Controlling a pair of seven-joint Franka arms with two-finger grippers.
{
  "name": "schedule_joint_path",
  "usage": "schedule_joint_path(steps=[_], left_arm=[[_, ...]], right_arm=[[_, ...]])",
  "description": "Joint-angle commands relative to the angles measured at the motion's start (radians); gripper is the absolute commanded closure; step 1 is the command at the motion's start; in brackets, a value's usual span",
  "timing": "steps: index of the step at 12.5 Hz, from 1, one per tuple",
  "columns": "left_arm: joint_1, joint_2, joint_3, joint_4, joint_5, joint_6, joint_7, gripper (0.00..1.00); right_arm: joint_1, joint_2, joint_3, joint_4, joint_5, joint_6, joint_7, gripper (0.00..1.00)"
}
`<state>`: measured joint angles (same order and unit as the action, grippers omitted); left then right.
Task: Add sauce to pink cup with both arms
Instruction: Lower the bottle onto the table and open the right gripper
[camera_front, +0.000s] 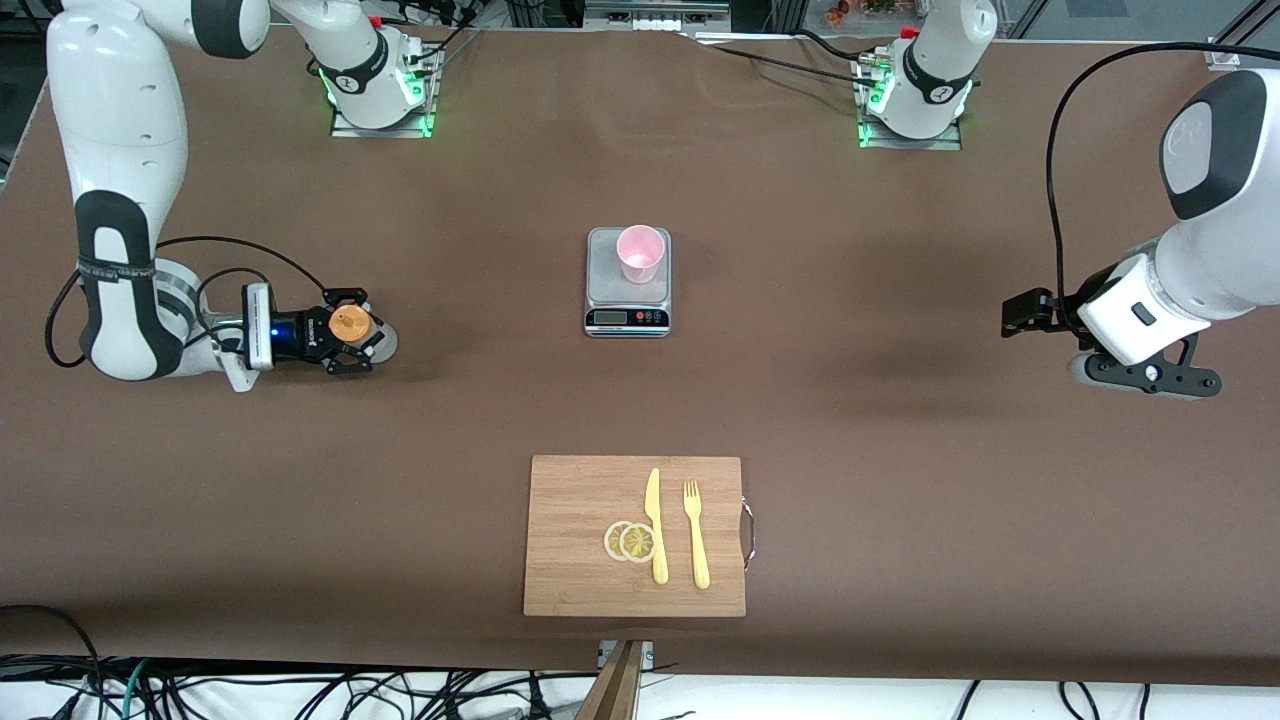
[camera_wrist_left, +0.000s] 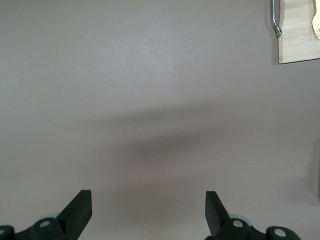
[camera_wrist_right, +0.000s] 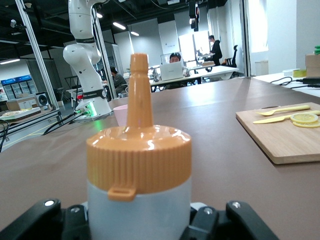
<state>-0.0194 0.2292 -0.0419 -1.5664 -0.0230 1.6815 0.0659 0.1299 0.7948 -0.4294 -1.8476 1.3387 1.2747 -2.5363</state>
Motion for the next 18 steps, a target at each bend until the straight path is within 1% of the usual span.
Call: schedule_joint_path(steps=[1,5,6,7,8,9,10,12,13,18], left_arm=[[-0.008,0.007,0.005,0.023,0.008,-0.022,0.015,0.00],[-0.008,0.007,0.005,0.023,0.008,-0.022,0.015,0.00],[-0.008,0.007,0.005,0.023,0.008,-0.020,0.015,0.00],[-0.008,0.007,0.005,0.023,0.008,-0.020,0.015,0.00],[-0.010,0.007,0.005,0.023,0.008,-0.020,0.015,0.00],[-0.010,0.007,0.005,0.023,0.008,-0.022,0.015,0.00],[-0.010,0.007,0.005,0.023,0.008,-0.022,0.015,0.00],[-0.010,0.007,0.004,0.023,0.008,-0.020,0.015,0.00],[-0.010,0.007,0.004,0.023,0.008,-0.020,0.015,0.00],[-0.010,0.007,0.004,0.023,0.008,-0.020,0.015,0.00]], right_arm=[[-0.024,0.026,0.020,0.034,-0.001,-0.032,-0.042,0.94],[-0.033,0.029,0.020,0.057,-0.073,-0.032,-0.128,0.92],[-0.038,0.037,0.020,0.059,-0.081,-0.032,-0.139,0.83],[-0.038,0.047,0.020,0.059,-0.076,-0.034,-0.163,0.41],[-0.039,0.049,0.020,0.059,-0.084,-0.035,-0.160,0.00],[-0.039,0.046,0.014,0.060,-0.095,-0.053,-0.144,0.00],[-0.039,0.046,0.012,0.073,-0.130,-0.070,-0.122,0.00],[-0.045,0.037,0.008,0.082,-0.151,-0.075,-0.093,0.00],[-0.050,0.034,0.003,0.082,-0.177,-0.081,-0.081,0.00],[-0.049,0.027,-0.084,0.134,-0.283,-0.120,-0.029,0.00]])
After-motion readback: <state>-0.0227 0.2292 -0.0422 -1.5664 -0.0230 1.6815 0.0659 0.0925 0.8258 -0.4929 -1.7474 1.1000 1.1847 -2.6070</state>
